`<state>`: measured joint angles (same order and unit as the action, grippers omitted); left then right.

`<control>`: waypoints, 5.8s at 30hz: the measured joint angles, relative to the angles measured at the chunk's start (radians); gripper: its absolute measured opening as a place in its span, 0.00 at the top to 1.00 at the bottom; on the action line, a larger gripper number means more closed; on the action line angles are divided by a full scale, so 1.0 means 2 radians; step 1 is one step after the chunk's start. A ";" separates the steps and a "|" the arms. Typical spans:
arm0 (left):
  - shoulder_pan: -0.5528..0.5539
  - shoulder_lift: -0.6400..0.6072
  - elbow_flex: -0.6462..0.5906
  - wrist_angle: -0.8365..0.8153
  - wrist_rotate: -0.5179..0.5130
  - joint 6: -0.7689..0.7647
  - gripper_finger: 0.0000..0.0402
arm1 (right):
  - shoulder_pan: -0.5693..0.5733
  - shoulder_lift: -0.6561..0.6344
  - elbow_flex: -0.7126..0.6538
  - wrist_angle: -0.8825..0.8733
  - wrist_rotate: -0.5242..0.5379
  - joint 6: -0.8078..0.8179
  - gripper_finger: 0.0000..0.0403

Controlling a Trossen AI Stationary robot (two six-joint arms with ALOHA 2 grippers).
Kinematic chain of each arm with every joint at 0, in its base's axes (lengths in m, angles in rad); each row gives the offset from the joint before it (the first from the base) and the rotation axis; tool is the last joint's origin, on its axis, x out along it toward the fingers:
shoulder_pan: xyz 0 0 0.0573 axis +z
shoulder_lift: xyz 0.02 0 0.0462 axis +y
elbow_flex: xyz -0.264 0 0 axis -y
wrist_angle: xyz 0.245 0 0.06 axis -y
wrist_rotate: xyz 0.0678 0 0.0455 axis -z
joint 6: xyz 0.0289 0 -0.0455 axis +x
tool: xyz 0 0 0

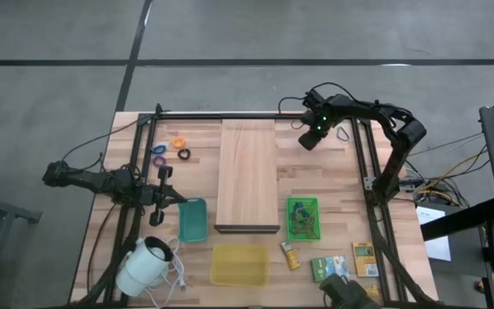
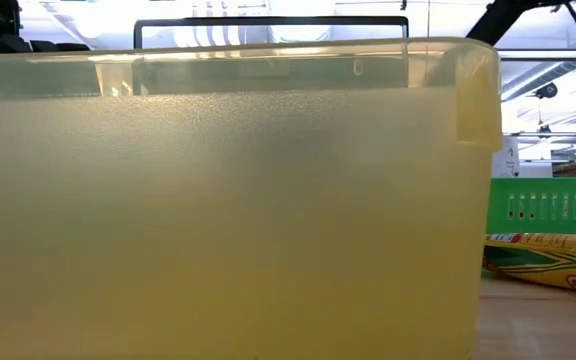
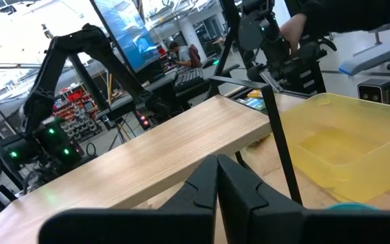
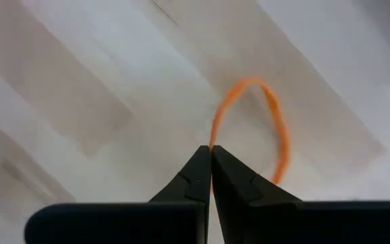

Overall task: Pick & Place Office Desk Supplies
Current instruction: Put the orange rubber band into the green bin, then put the thin blue rubber band into the green bin

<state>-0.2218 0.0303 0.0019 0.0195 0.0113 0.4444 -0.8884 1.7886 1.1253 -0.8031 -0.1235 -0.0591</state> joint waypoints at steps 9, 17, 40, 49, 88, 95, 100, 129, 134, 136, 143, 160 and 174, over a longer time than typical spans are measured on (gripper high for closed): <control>0.000 0.000 0.000 0.000 0.000 0.000 0.97 | 0.018 -0.044 0.024 -0.077 0.001 0.004 0.98; -0.001 0.000 0.000 0.000 0.000 0.000 0.97 | 0.066 -0.130 0.015 -0.117 0.003 0.050 0.98; -0.001 0.000 0.000 0.000 0.000 0.000 0.97 | 0.407 -0.356 -0.117 -0.005 0.012 0.205 0.98; 0.000 0.000 0.000 0.000 0.000 0.000 0.97 | 0.504 -0.332 -0.166 0.068 0.025 0.226 0.98; 0.000 0.000 0.000 0.000 0.000 0.000 0.97 | 0.544 -0.206 -0.172 0.113 0.005 0.226 0.84; 0.000 0.000 0.000 0.000 0.000 0.000 0.97 | 0.544 -0.208 -0.172 0.123 0.006 0.222 0.68; 0.000 0.000 0.000 0.000 0.000 0.000 0.97 | 0.543 -0.213 -0.172 0.115 0.035 0.222 0.65; -0.001 0.000 0.000 0.000 0.000 0.000 0.97 | 0.273 -0.404 -0.166 -0.037 0.101 0.278 0.64; -0.001 0.000 0.000 0.000 0.000 0.000 0.97 | 0.150 -0.394 -0.166 -0.037 0.101 0.214 0.64; -0.001 0.000 0.000 0.000 0.000 0.000 0.97 | 0.097 -0.384 -0.166 -0.037 0.099 0.198 0.64; 0.000 0.000 0.000 0.000 0.000 0.000 0.97 | -0.052 -0.347 -0.162 -0.024 0.064 0.197 0.65; 0.000 0.000 0.000 0.000 0.000 0.000 0.97 | -0.053 -0.242 -0.087 0.023 0.051 0.327 0.72; 0.000 0.000 0.000 0.000 0.000 0.000 0.97 | -0.068 -0.072 -0.059 0.024 0.052 0.330 0.68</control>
<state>-0.2218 0.0299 0.0017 0.0193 0.0113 0.4442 -1.0243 1.6454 1.0078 -0.7547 -0.0191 0.6003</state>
